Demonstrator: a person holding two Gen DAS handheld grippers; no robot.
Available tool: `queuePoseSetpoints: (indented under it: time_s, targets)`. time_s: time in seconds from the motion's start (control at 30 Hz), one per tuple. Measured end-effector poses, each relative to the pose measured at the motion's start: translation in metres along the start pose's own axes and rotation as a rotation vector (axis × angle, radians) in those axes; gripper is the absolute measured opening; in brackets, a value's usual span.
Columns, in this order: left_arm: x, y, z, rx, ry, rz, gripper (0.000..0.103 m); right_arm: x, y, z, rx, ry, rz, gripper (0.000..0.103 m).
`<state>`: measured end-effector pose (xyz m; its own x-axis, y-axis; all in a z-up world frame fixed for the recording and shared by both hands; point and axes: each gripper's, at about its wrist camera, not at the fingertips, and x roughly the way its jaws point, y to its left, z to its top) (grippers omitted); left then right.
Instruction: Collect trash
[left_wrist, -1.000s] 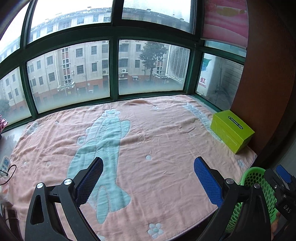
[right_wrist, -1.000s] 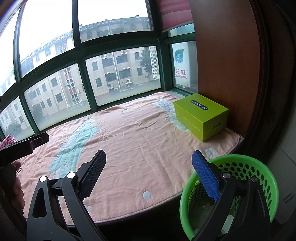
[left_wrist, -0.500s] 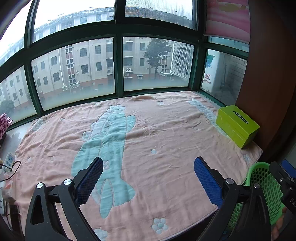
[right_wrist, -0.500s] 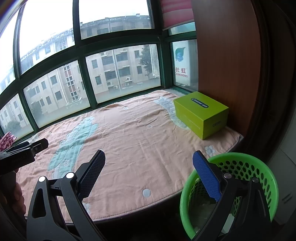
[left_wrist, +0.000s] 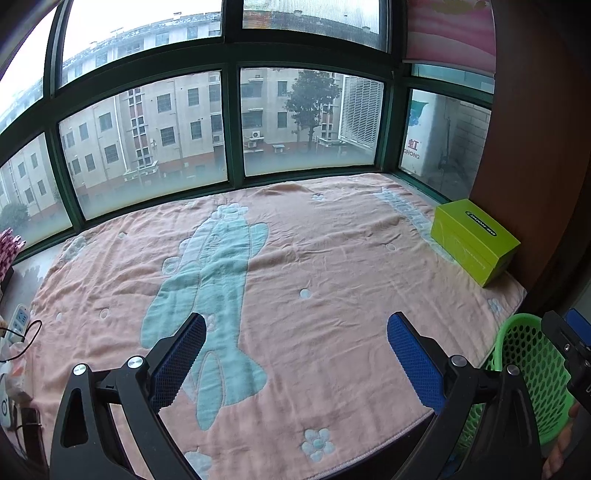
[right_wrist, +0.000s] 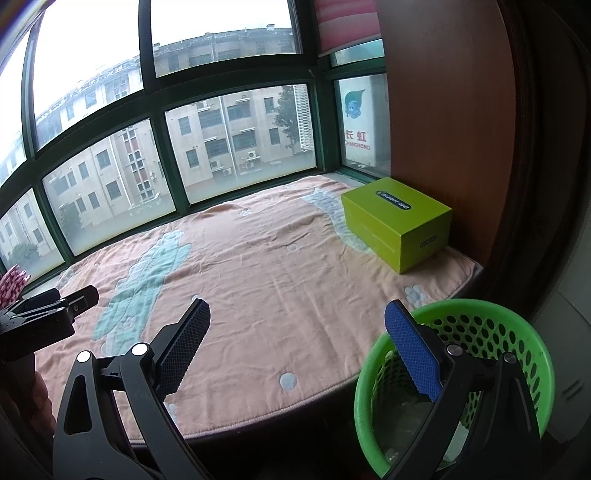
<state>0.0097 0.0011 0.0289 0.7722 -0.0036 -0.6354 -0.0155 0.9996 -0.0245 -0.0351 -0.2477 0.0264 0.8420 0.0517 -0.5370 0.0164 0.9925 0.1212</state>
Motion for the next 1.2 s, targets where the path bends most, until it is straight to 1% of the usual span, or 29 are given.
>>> queuePoseSetpoints:
  time_s: [0.87, 1.2]
  targets:
    - [0.0033, 0.0051, -0.0053, 0.001, 0.001, 0.010, 0.095, 0.0052, -0.0019, -0.0040, 0.010, 0.017, 0.004, 0.095]
    - [0.0078, 0.0089, -0.0062, -0.002, 0.018, 0.007, 0.095, 0.0067, -0.0006, -0.0077, 0.010, 0.018, 0.008, 0.095]
